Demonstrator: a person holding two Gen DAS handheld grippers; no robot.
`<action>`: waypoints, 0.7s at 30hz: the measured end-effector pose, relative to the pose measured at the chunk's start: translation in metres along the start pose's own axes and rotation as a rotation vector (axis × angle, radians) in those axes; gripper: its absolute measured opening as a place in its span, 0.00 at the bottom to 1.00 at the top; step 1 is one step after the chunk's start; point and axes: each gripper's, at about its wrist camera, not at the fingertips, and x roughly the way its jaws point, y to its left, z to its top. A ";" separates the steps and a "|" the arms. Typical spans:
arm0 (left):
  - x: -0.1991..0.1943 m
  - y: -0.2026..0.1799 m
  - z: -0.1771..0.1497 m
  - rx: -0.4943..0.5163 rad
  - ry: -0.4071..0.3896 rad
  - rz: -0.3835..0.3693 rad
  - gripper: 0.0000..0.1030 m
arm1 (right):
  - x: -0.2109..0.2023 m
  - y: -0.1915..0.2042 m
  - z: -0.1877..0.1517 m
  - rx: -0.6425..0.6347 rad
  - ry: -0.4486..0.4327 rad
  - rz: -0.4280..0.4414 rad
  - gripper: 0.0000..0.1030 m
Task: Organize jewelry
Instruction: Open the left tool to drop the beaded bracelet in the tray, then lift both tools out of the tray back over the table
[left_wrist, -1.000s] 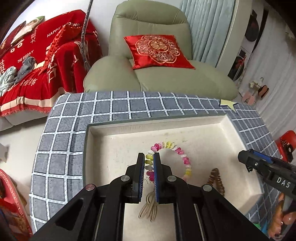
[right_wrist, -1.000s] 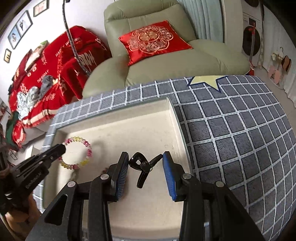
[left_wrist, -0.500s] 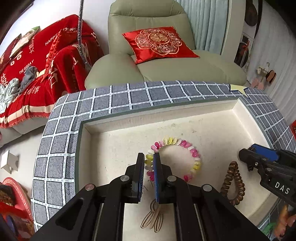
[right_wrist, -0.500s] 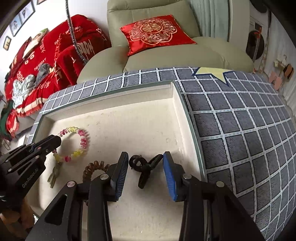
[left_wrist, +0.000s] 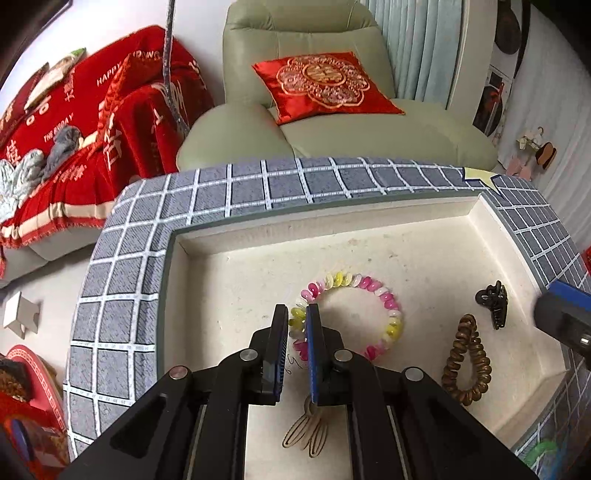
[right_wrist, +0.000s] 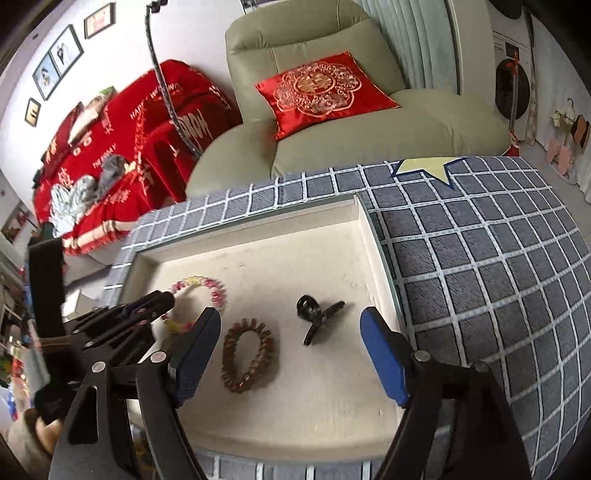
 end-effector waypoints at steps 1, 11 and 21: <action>-0.002 0.000 0.000 0.004 -0.009 0.005 0.25 | -0.004 -0.001 -0.002 0.010 -0.005 0.005 0.81; -0.008 -0.002 0.004 -0.006 -0.023 0.005 0.25 | -0.034 -0.016 -0.022 0.074 -0.010 0.027 0.83; -0.066 0.000 -0.002 -0.025 -0.132 -0.033 1.00 | -0.075 -0.014 -0.036 0.064 -0.059 0.043 1.00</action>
